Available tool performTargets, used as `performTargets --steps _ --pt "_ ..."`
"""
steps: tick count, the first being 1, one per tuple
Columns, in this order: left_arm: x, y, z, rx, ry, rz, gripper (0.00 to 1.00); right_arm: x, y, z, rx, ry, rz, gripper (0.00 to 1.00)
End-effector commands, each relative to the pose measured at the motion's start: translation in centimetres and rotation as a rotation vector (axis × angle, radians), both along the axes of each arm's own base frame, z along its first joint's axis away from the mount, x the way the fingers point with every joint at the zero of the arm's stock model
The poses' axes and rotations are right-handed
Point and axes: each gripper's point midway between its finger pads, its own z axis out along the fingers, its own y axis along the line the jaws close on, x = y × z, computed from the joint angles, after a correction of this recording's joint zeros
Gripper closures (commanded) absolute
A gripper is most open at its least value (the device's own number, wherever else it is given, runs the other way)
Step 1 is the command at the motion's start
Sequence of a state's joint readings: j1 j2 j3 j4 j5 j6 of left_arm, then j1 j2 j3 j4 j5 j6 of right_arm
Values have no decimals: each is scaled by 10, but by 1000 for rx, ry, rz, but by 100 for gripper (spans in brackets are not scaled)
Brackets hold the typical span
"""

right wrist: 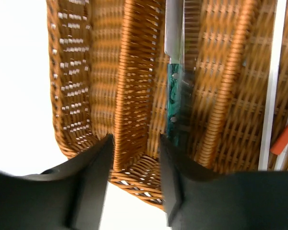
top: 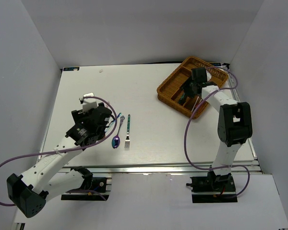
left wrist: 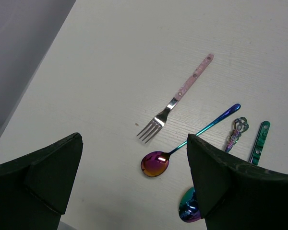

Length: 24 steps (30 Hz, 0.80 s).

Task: Sort the eating utensils into containers

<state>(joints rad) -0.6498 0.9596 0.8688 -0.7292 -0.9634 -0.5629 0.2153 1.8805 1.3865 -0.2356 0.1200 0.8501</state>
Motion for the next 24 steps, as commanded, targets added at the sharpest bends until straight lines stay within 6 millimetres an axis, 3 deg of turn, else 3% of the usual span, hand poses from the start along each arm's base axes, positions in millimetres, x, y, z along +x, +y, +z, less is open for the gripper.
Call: performTargets --steps 1,2,4,7,8,10,11,14,15,17,18,21,24 --pt "4 -2 11 -17 -24 2 2 13 -2 27 -21 -62 0 47" --pt "4 -2 11 -16 -23 2 2 12 -2 31 -23 -68 5 40" --pt "5 -2 11 -13 -21 3 2 10 4 44 -27 -102 38 39" --pt "5 -1 11 -16 -26 5 2 0 32 63 -128 -151 147 34" --pt "5 -1 10 -17 -24 6 2 -12 55 64 -184 -163 234 28" --pt "5 -2 9 -15 -18 3 2 -25 67 65 -270 -164 274 19" --pt "6 -2 7 -13 -12 4 2 -39 89 65 -306 -175 346 11" --pt "8 -7 4 -22 2 -14 2 -68 116 56 -347 -162 428 11" --pt "12 -16 -2 -47 16 -58 2 -75 118 59 -337 -161 421 11" --pt "18 -35 -13 -86 57 -144 2 -92 121 47 -298 -132 439 11" --pt "23 -53 -21 -119 104 -209 2 -98 121 52 -262 -135 427 11" --pt "29 -65 -30 -127 155 -229 2 -116 110 40 -266 -99 429 11" --pt "37 -71 -29 -130 158 -232 2 -130 92 55 -293 -128 414 11"
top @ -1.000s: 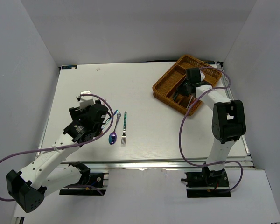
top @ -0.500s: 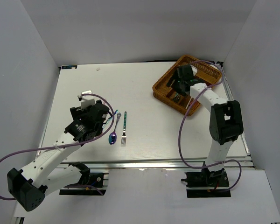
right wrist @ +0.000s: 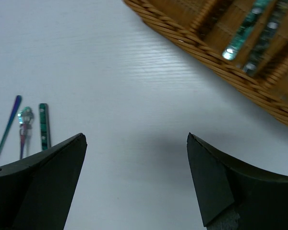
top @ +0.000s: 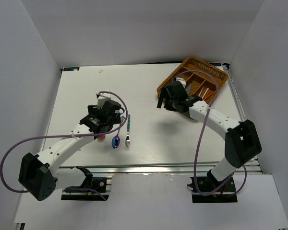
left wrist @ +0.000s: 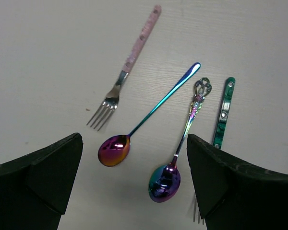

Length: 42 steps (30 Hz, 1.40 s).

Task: Sort the eating utensils into containers

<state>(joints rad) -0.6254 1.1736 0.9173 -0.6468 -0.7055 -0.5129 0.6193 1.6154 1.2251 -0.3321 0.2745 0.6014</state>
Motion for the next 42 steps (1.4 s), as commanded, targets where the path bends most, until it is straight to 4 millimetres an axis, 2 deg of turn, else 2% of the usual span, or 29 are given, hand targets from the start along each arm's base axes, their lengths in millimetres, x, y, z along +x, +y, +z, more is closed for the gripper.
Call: performTargets --steps 1,2,3,7,8,10,11,12,14,15,17,19,24,28,29,30,36,37,38,39,41,42 --pt "11 -23 17 -96 -31 -64 2 -9 -27 23 -22 -55 -56 11" --pt "12 -26 17 -107 -31 -73 2 -15 -32 22 -39 -55 -46 11" --pt "15 -31 17 -128 -42 -81 2 -20 -36 34 -26 -82 -39 11" --pt "24 -63 -1 -209 21 -155 2 -40 -48 44 -22 -111 -3 11" --pt "28 -76 -14 -225 67 -175 2 -44 -51 50 -20 -128 14 11" --pt "34 -88 -26 -238 106 -197 2 -55 -54 45 -26 -101 44 11" --pt "38 -97 -40 -238 147 -213 2 -60 -55 43 -25 -93 55 11" --pt "43 -102 -45 -241 152 -215 5 -64 -56 45 -21 -96 68 11" --pt "47 -110 -59 -235 194 -228 12 -75 -58 36 -20 -70 94 11" --pt "52 -115 -70 -225 224 -229 23 -79 -60 37 -14 -77 100 11" --pt "55 -122 -81 -231 245 -238 29 -86 -64 31 -17 -69 107 11" --pt "58 -123 -90 -222 259 -230 38 -91 -65 26 -24 -61 120 11" --pt "61 -112 -111 -154 291 -179 44 -98 -66 27 -18 -60 147 11" --pt "50 -111 -135 -146 353 -185 55 -101 -67 31 -13 -69 153 11" --pt "49 -113 -138 -157 355 -192 64 -101 -67 32 -13 -72 154 11" --pt "48 -114 -140 -163 360 -195 69 -100 -67 36 -9 -81 152 11" --pt "39 -117 -153 -156 402 -228 74 -100 -69 53 -5 -114 153 11" --pt "38 -118 -154 -154 411 -236 76 -101 -70 54 -7 -113 150 11" --pt "36 -119 -156 -155 425 -248 86 -102 -71 58 -3 -123 152 11" --pt "39 -123 -154 -159 420 -257 100 -102 -71 64 3 -135 151 11" --pt "42 -132 -144 -157 402 -294 100 -104 -72 72 15 -155 152 11" --pt "51 -141 -128 -173 360 -314 100 -104 -73 75 18 -166 150 11"
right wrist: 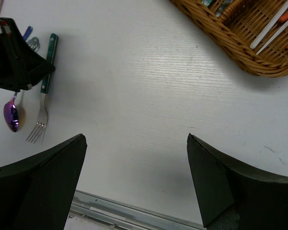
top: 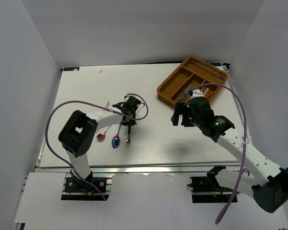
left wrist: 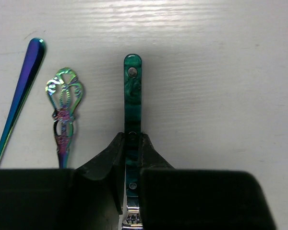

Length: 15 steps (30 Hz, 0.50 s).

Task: Sort the eating utensils into containers

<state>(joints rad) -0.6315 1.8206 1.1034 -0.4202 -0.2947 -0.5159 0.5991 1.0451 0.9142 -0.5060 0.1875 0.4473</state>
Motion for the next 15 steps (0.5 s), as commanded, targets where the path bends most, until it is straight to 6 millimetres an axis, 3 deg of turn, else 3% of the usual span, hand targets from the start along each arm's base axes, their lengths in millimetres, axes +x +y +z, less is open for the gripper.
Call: performTargets --steps 1,7,9,10,15 --pt "12 -31 29 -59 -56 -87 100 3 -2 35 35 -90 4 11" --pt "65 -81 131 -190 -310 -229 100 2 -7 39 28 -103 -9 11" --pt "79 -100 150 -208 -356 -314 100 1 -9 39 28 -105 -14 11" --pt "92 -124 167 -256 -380 -379 100 1 -11 39 24 -105 -16 11" --pt "141 -181 207 -301 -516 -558 100 0 -12 47 38 -116 -18 11"
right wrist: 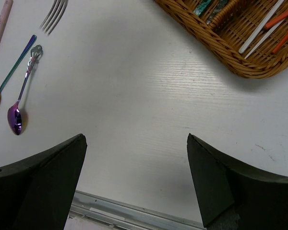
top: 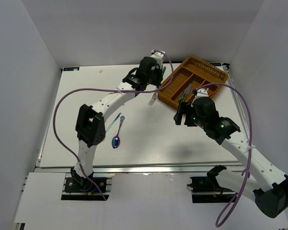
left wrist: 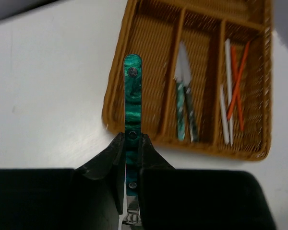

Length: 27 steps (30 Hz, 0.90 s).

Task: Sort the eating utensils into containers

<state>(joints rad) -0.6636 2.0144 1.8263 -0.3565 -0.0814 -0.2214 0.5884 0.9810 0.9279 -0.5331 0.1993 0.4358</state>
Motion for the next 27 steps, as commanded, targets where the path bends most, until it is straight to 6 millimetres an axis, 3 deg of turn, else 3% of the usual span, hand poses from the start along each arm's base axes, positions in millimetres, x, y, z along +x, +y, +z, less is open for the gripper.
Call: performTargets --steps 1,5,8,9,11,14,19,27 --pt "19 -39 20 -10 -112 -176 100 3 -4 28 20 -64 -9 11" --pt "71 -77 51 -103 -313 -178 100 1 -9 29 12 -72 -19 11" --pt "89 -92 72 -190 -418 -163 100 -1 -11 30 6 -66 -20 11" --pt "93 -96 68 -202 -431 -164 100 -3 -11 29 6 -61 -16 11" --pt "96 -102 87 -265 -511 -173 100 -7 -13 29 4 -53 -10 11" --pt "103 -105 83 -281 -560 -174 100 -12 -16 32 3 -60 -9 11" --pt "118 -110 62 -286 -590 -189 97 -22 -14 38 39 -70 30 11" --pt "128 -118 -2 -256 -532 -213 82 -20 -12 36 36 -76 37 11"
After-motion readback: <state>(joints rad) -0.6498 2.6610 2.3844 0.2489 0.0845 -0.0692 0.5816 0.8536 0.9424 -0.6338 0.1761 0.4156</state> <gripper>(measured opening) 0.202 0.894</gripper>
